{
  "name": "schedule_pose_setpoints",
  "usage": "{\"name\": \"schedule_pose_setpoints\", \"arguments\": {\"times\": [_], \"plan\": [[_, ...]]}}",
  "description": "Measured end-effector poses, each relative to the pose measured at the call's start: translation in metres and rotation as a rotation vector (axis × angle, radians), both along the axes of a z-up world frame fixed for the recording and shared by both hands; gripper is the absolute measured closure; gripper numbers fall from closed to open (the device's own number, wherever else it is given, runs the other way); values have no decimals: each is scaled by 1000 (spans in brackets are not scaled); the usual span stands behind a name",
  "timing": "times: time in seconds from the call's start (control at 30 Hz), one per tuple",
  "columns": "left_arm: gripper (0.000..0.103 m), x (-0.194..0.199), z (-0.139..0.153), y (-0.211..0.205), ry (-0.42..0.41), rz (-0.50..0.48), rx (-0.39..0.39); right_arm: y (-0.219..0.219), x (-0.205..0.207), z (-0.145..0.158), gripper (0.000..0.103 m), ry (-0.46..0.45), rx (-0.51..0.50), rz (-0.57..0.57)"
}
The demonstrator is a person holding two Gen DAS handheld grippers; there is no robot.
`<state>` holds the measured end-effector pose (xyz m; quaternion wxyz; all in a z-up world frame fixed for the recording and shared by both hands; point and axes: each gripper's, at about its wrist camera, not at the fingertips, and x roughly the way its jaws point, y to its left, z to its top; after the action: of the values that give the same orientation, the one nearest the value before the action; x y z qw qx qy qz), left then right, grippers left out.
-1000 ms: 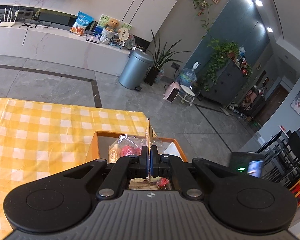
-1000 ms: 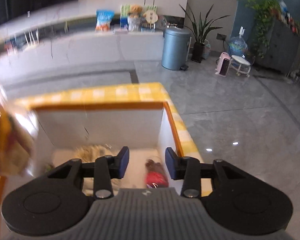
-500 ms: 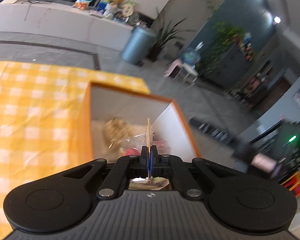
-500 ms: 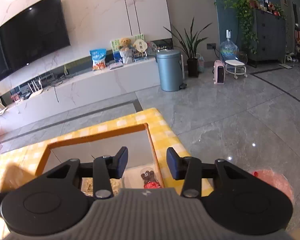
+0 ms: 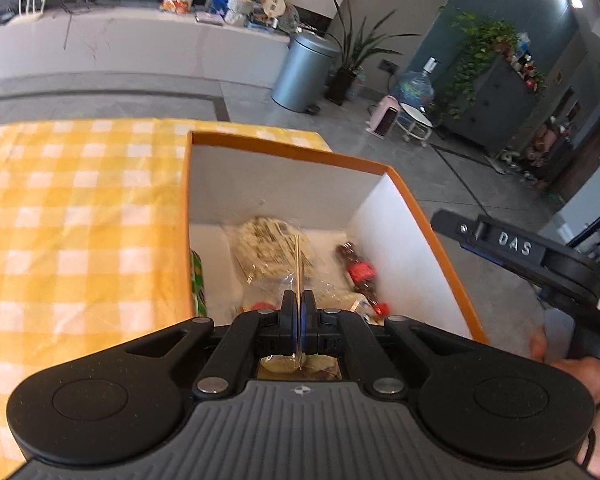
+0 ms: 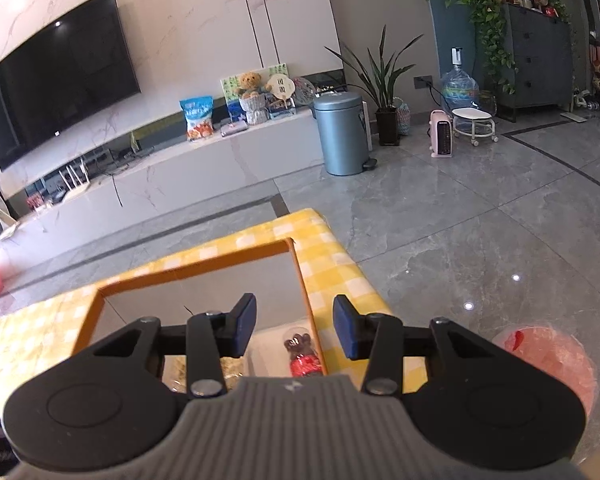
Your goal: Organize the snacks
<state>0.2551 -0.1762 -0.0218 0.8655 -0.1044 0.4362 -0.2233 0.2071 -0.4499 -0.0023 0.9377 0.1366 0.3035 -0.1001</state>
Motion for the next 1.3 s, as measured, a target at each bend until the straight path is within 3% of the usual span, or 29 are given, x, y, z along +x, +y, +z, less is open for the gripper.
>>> {"name": "schedule_pose_setpoints", "arguments": {"times": [0.1, 0.3, 0.43, 0.57, 0.67, 0.77, 0.83, 0.9, 0.97, 1.03, 1.2, 1.3], "plan": [[101, 0, 0, -1, -16, 12, 34, -1, 4, -6, 61, 23, 21, 17], [97, 0, 1, -17, -141, 91, 256, 8, 7, -10, 60, 49, -17, 41], [84, 4, 1, -18, -164, 81, 274, 9, 5, -11, 60, 53, -33, 45], [75, 10, 4, -15, -173, 91, 230, 9, 7, -11, 60, 61, -32, 45], [68, 17, 12, -7, -184, 79, 125, 10, 8, -11, 60, 70, -31, 46], [46, 15, 26, 3, -249, 25, 1, 9, 8, -10, 60, 73, -29, 49], [16, 6, 37, 10, -336, 6, -63, 8, 8, -10, 60, 72, -25, 47], [7, -7, 47, 14, -438, -12, -78, 9, 7, -9, 60, 73, -29, 45], [2, -23, 56, 15, -543, -25, -45, 12, 7, -7, 60, 67, -36, 43], [0, -36, 66, 10, -593, -13, 3, 14, 5, -4, 60, 56, -44, 47], [0, -64, 86, 6, -543, 35, 215, 27, -9, 9, 60, 11, -96, 35], [0, -80, 96, 7, -524, 121, 367, 41, -21, 24, 60, -27, -141, 43]]}}
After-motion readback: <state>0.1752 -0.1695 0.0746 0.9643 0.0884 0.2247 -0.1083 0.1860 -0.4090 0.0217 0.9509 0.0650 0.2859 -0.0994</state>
